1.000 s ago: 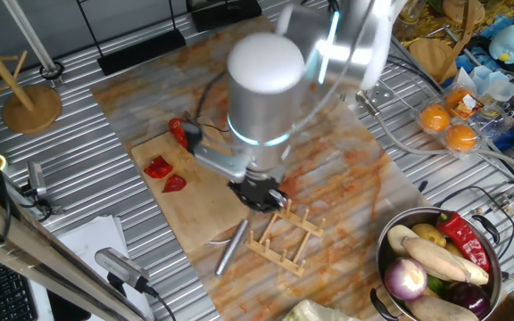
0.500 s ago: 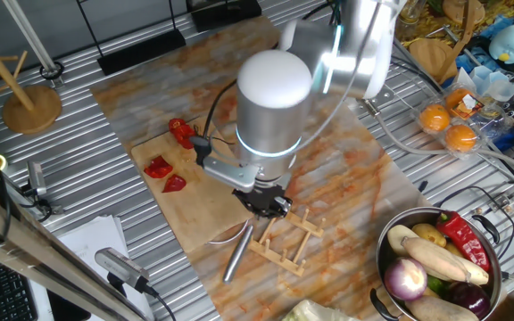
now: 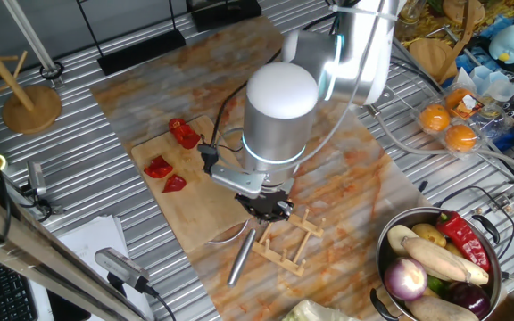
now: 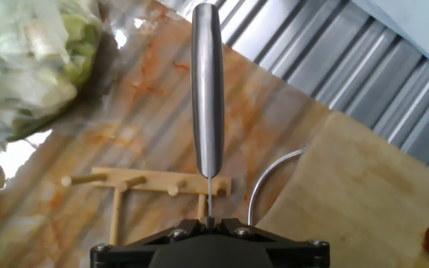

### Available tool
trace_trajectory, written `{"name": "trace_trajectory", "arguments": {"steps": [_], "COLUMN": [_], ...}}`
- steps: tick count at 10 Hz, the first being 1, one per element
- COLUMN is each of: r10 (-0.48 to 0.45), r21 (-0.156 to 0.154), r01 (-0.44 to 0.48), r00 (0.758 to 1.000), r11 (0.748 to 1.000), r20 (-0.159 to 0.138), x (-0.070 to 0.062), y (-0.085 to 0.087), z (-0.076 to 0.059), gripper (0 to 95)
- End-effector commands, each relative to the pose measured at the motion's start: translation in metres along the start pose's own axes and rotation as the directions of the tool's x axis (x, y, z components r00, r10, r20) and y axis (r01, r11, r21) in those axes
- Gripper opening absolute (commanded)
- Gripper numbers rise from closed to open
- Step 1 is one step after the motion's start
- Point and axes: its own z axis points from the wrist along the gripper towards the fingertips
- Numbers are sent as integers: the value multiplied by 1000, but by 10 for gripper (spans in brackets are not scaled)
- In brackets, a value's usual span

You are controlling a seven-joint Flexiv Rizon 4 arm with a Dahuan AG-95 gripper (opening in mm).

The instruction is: Chop the chili peppers

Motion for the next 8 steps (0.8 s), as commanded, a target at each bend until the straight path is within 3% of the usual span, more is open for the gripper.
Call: {"name": "trace_trajectory", "arguments": {"steps": [1,5,8], "r10": [-16,-47,-32], "r21": [2,-1,-25], "r01": [16,47,33], "r00": [1000,999,999], "r11": [1000,999,999], "r20": [8,7,26], "x": [3,0,0], "y": [2,2,-1], "z": [3,16,27], "gripper": [0,0,0]}}
